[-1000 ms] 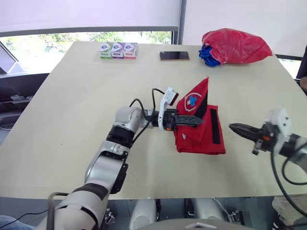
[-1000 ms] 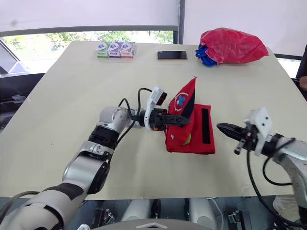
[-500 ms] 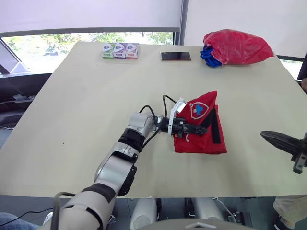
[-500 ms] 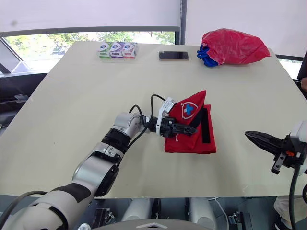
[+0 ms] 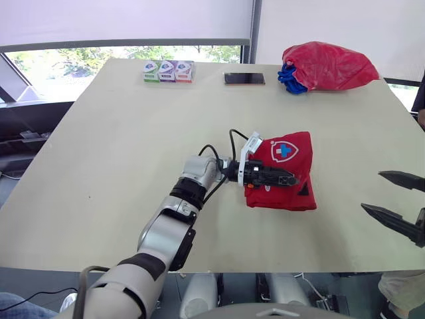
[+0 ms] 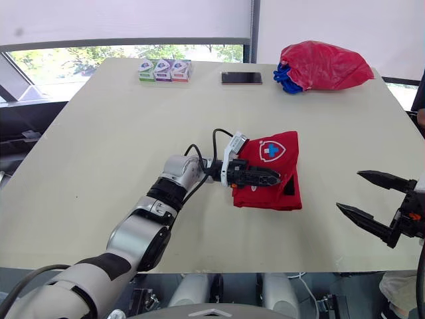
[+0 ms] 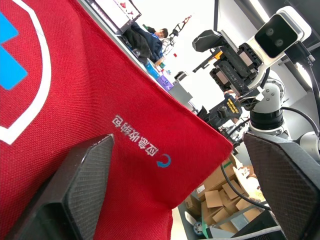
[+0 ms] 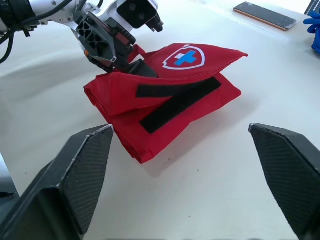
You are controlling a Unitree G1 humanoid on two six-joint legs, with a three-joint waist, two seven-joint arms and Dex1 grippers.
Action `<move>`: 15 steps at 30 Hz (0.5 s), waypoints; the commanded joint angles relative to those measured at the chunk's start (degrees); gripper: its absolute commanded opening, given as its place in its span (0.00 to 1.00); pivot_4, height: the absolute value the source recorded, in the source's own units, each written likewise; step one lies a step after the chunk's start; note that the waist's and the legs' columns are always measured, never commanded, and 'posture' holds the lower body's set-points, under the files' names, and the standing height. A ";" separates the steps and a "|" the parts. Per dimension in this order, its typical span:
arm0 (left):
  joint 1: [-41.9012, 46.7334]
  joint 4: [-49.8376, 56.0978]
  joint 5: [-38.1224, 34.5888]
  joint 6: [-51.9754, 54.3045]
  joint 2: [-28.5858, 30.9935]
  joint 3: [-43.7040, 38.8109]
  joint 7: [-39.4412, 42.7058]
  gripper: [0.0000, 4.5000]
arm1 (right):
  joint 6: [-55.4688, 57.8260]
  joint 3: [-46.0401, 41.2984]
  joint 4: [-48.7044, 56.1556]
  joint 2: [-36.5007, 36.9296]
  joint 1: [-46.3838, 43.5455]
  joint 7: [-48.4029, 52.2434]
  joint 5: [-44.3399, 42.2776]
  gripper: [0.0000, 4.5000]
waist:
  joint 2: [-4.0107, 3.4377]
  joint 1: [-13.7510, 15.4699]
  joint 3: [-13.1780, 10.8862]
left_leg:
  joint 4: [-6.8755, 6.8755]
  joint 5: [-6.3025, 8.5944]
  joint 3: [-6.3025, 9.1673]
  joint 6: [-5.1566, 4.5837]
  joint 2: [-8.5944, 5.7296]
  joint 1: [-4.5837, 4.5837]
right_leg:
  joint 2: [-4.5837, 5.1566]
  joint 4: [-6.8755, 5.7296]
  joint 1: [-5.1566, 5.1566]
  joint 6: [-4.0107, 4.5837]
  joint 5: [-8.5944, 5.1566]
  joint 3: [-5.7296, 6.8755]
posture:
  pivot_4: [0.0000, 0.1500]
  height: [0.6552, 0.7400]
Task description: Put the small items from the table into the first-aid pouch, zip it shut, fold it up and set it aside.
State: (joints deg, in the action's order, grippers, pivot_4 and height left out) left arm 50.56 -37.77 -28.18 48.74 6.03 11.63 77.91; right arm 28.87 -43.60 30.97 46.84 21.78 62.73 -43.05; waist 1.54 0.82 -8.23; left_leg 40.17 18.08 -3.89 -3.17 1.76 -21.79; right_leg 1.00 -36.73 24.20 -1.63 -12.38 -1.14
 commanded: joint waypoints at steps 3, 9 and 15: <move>0.07 6.60 -0.75 1.62 0.31 0.66 1.02 1.00 | -3.98 0.40 -2.11 -1.76 1.52 1.51 1.42 0.99 | 0.00 0.01 -0.01 | 0.00 0.00 0.04 0.00 0.00 -0.05 | 0.00 0.01 0.01 0.01 0.00 0.03 | 1.00 1.00; 0.15 15.64 -3.67 0.64 0.50 -1.47 1.61 1.00 | -5.80 0.76 -3.14 -2.41 2.14 1.99 2.25 0.99 | -0.05 -0.03 -0.03 | 0.00 0.00 0.05 0.00 0.00 -0.07 | 0.00 0.01 0.03 0.01 0.00 0.01 | 1.00 1.00; 0.78 17.18 -5.62 -2.61 -1.85 -5.20 -1.89 0.82 | -7.11 1.31 -3.13 -3.15 2.21 1.07 2.84 1.00 | -0.06 -0.02 -0.02 | -0.01 0.00 0.04 0.00 0.00 -0.05 | -0.01 0.01 0.02 0.01 0.00 0.01 | 1.00 1.00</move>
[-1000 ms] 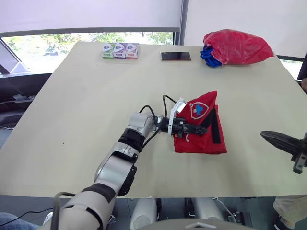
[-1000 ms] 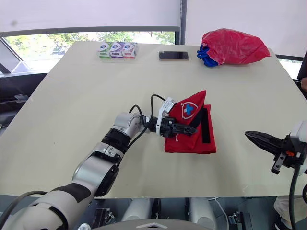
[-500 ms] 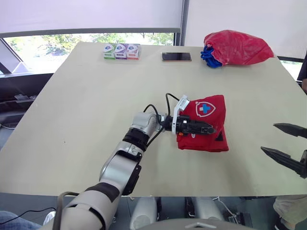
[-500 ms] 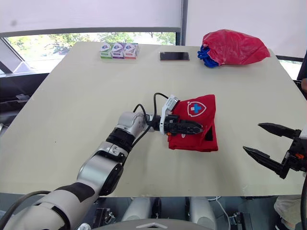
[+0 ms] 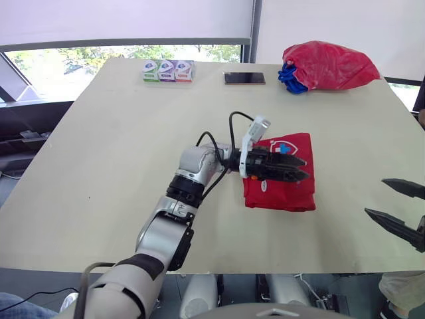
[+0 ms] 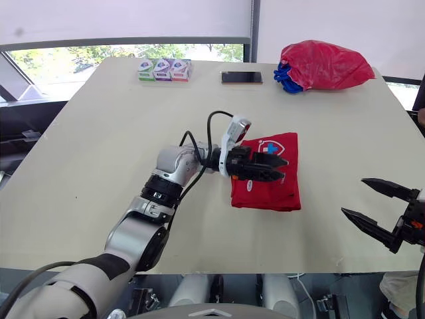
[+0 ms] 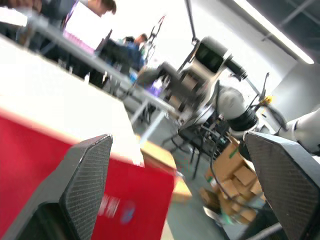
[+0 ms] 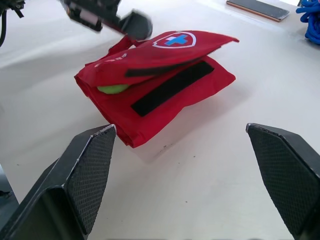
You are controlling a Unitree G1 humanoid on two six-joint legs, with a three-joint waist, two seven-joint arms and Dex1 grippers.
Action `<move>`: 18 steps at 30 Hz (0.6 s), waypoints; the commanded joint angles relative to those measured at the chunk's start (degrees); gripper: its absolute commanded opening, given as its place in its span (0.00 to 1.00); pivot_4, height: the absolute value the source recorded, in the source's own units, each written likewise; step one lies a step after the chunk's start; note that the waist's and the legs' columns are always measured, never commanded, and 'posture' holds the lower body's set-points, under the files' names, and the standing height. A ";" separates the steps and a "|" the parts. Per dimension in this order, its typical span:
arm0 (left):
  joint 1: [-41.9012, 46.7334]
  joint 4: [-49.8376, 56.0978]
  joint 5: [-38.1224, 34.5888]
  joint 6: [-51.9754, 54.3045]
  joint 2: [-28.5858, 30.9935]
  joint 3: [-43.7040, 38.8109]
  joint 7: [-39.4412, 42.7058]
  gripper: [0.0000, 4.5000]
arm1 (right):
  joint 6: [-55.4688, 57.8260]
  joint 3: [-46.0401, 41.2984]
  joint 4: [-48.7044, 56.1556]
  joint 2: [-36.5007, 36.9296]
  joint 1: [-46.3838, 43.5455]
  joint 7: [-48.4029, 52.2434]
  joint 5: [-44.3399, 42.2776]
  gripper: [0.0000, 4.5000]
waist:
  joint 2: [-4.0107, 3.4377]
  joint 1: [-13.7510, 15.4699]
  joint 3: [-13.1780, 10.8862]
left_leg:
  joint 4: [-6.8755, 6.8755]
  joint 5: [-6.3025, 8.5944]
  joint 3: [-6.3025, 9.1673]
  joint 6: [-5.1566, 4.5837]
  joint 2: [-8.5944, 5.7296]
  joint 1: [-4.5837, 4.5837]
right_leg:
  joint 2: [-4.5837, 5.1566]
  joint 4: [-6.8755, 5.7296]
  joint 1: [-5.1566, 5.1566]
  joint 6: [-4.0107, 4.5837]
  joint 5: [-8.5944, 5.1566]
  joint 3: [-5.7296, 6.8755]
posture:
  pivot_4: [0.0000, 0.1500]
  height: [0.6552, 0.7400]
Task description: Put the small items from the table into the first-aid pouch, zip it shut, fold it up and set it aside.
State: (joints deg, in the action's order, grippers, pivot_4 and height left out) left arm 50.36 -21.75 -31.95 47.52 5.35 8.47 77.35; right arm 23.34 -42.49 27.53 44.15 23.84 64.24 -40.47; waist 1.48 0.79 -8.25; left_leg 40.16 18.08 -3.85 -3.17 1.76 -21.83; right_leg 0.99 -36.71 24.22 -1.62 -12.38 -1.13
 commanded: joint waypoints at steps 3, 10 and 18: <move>-1.01 0.29 1.86 -8.09 -2.19 0.12 -2.25 0.59 | -2.10 0.74 0.33 -0.77 0.22 -0.65 0.61 1.00 | -0.03 0.01 0.01 | 0.00 0.00 0.00 0.00 -0.01 0.00 | -0.01 0.00 0.00 -0.01 0.00 0.00 | 1.00 1.00; -2.14 -8.25 14.19 -29.62 -4.87 6.89 -5.08 0.00 | -2.71 1.15 0.08 -0.67 -0.15 -1.10 0.79 1.00 | -0.04 0.04 0.01 | 0.00 0.00 -0.01 -0.01 -0.12 0.01 | 0.01 0.03 -0.02 0.11 0.07 -0.08 | 1.00 1.00; -1.91 -22.60 29.30 -47.31 -5.36 16.61 -7.63 0.00 | -3.39 1.50 0.18 -0.92 0.31 -1.47 1.45 1.00 | -0.04 0.08 0.02 | -0.01 0.03 0.01 -0.05 -0.15 0.00 | 0.01 0.05 -0.04 0.11 0.07 -0.11 | 1.00 1.00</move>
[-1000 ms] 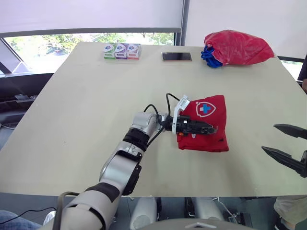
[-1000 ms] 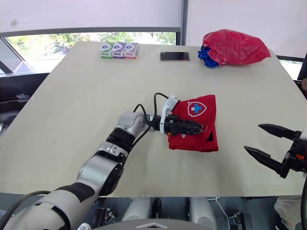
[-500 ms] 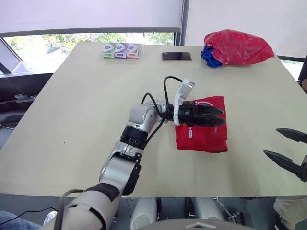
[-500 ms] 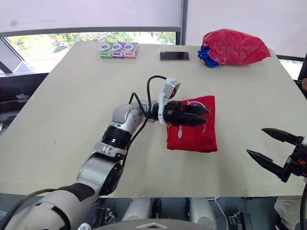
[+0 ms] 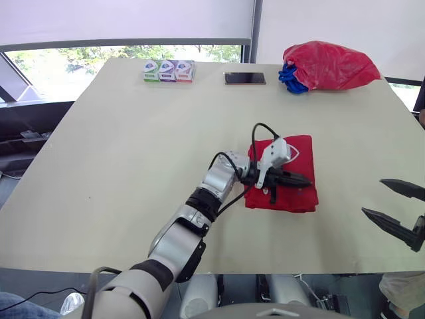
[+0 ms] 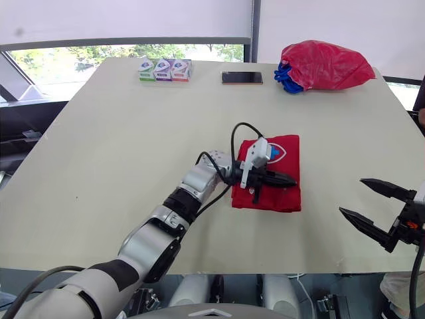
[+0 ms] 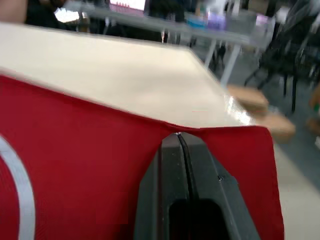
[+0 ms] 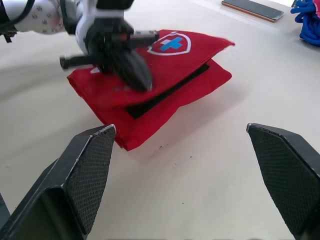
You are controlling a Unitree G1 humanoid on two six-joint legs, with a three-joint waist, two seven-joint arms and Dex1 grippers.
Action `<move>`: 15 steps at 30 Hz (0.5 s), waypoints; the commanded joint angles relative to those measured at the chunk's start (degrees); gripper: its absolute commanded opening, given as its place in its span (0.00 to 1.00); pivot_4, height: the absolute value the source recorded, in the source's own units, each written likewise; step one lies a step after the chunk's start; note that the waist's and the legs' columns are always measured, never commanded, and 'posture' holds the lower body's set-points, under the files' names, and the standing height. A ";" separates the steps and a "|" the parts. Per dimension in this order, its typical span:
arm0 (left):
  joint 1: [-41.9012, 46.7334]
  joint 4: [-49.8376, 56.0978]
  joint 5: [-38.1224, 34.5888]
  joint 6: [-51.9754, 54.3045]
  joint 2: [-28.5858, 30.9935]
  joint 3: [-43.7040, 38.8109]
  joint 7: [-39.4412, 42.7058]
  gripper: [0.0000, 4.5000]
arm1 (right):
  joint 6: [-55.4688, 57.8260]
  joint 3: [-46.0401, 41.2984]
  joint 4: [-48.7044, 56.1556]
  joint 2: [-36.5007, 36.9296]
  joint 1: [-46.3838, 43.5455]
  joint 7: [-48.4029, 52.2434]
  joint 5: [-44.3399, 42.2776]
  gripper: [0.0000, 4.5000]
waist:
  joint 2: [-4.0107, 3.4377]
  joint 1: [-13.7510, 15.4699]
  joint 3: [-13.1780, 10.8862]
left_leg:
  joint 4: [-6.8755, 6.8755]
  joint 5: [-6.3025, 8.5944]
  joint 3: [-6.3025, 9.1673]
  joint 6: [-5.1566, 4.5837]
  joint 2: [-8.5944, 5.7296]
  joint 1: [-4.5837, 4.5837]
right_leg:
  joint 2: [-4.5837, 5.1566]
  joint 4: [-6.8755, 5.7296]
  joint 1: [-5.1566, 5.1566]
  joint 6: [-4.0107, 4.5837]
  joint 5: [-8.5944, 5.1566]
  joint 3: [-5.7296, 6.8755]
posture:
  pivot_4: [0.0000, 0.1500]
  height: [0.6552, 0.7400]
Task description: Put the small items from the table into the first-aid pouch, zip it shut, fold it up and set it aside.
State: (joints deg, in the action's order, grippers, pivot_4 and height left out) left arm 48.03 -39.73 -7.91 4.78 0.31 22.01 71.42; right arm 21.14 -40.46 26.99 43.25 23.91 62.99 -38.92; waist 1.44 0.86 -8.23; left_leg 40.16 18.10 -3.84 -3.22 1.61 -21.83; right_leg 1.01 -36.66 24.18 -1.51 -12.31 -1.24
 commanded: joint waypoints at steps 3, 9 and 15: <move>1.62 -9.22 11.49 -9.96 0.03 6.69 -4.78 0.00 | -1.35 -0.94 0.79 -0.10 1.12 0.04 -0.02 1.00 | 0.00 0.10 0.02 | 0.01 -0.01 0.15 -0.03 -0.06 0.09 | 0.00 0.05 -0.20 -0.14 -0.08 0.00 | 1.00 1.00; 1.66 -9.80 12.56 -11.38 -1.78 6.28 -5.99 0.00 | -1.77 -0.98 1.15 -0.49 2.12 -0.31 0.12 1.00 | -0.01 0.04 0.06 | 0.01 -0.18 0.30 -0.32 -0.24 0.15 | 0.21 0.10 -0.42 -0.25 -0.11 -0.05 | 1.00 1.00; 1.11 -2.99 10.40 -11.42 -1.41 3.77 -5.60 0.00 | -2.20 -0.67 1.43 -0.64 2.33 -0.85 0.15 1.00 | -0.09 0.00 0.09 | 0.01 -0.26 0.34 -0.45 -0.34 0.08 | 0.74 0.10 -0.40 -0.37 -0.04 0.19 | 1.00 1.00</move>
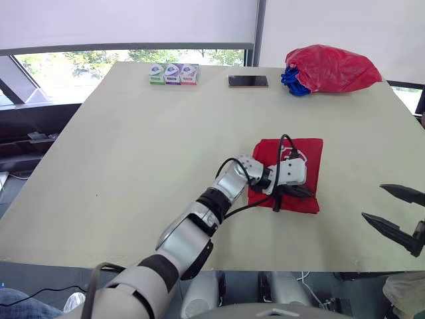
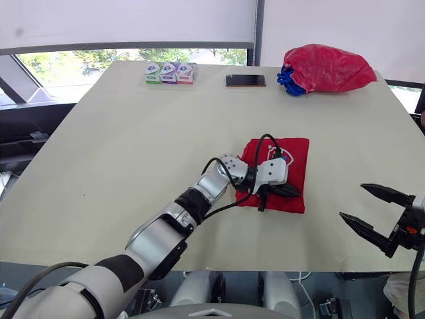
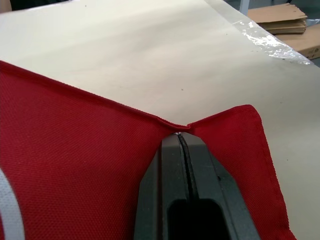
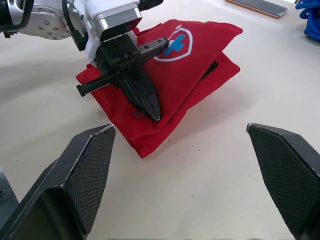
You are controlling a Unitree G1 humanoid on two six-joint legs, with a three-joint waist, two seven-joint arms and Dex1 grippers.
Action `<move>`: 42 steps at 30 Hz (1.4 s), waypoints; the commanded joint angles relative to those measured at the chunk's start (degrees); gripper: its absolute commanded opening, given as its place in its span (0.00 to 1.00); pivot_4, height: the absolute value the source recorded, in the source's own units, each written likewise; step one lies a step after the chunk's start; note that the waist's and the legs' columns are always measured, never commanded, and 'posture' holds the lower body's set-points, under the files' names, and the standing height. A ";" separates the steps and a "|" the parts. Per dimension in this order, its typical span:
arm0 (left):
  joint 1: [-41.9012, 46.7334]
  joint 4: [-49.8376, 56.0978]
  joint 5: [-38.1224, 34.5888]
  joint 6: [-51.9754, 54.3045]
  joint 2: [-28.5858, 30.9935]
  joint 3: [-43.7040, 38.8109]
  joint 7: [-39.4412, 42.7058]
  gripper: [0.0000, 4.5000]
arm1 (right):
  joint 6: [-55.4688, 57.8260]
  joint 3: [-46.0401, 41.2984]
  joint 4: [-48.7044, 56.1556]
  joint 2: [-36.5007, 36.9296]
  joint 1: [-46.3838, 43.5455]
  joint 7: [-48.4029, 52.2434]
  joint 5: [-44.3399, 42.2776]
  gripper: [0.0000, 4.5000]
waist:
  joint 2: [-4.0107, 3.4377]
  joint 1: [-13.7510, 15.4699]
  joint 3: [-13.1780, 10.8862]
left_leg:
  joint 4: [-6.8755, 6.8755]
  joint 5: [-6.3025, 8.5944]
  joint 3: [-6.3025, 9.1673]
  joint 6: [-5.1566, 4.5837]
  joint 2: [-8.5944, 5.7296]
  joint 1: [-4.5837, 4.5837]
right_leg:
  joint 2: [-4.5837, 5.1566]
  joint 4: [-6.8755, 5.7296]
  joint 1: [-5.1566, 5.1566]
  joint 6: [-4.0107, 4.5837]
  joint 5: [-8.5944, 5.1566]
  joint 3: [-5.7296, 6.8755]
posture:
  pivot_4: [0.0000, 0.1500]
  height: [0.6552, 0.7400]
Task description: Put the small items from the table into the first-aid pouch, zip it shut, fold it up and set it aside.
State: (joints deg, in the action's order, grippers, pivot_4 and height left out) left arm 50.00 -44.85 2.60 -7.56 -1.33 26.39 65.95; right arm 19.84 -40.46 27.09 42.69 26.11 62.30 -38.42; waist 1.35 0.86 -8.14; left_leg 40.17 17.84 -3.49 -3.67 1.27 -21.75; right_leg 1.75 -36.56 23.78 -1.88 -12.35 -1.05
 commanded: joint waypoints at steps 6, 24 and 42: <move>1.53 9.37 -4.62 5.71 0.10 -5.28 -0.10 0.00 | -1.14 -0.49 1.00 0.15 0.04 -0.28 -0.32 1.00 | -0.14 -0.01 -0.08 | -0.01 0.00 0.07 0.00 -0.02 -0.19 | -0.02 0.03 0.13 -0.01 -0.01 0.10 | 1.00 1.00; 16.06 -22.53 3.32 2.70 -5.12 -8.14 -11.01 0.00 | -2.87 0.69 -0.13 -0.49 -0.44 -0.68 0.16 1.00 | -0.17 0.06 -0.10 | -0.10 0.16 0.21 -0.28 -0.16 -0.44 | -0.21 0.69 0.01 -0.17 0.08 0.26 | 1.00 1.00; 14.79 -11.42 -5.93 -1.59 5.29 -18.06 5.86 0.00 | 8.17 7.45 1.60 -3.81 -3.47 -15.09 -1.37 1.00 | -0.40 -0.58 -0.03 | -0.17 0.18 0.20 -0.30 -0.14 -0.32 | 0.17 0.64 -0.02 -0.07 0.12 0.28 | 1.00 1.00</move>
State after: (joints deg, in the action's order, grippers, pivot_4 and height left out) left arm 64.56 -61.10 -0.19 -9.51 2.44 10.62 67.94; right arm 25.62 -33.15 26.43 38.84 23.92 49.42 -37.22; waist 0.95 0.29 -8.17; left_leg 39.99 18.02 -3.29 -3.97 1.13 -22.08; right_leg 1.92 -35.93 23.77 -1.95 -12.23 -0.76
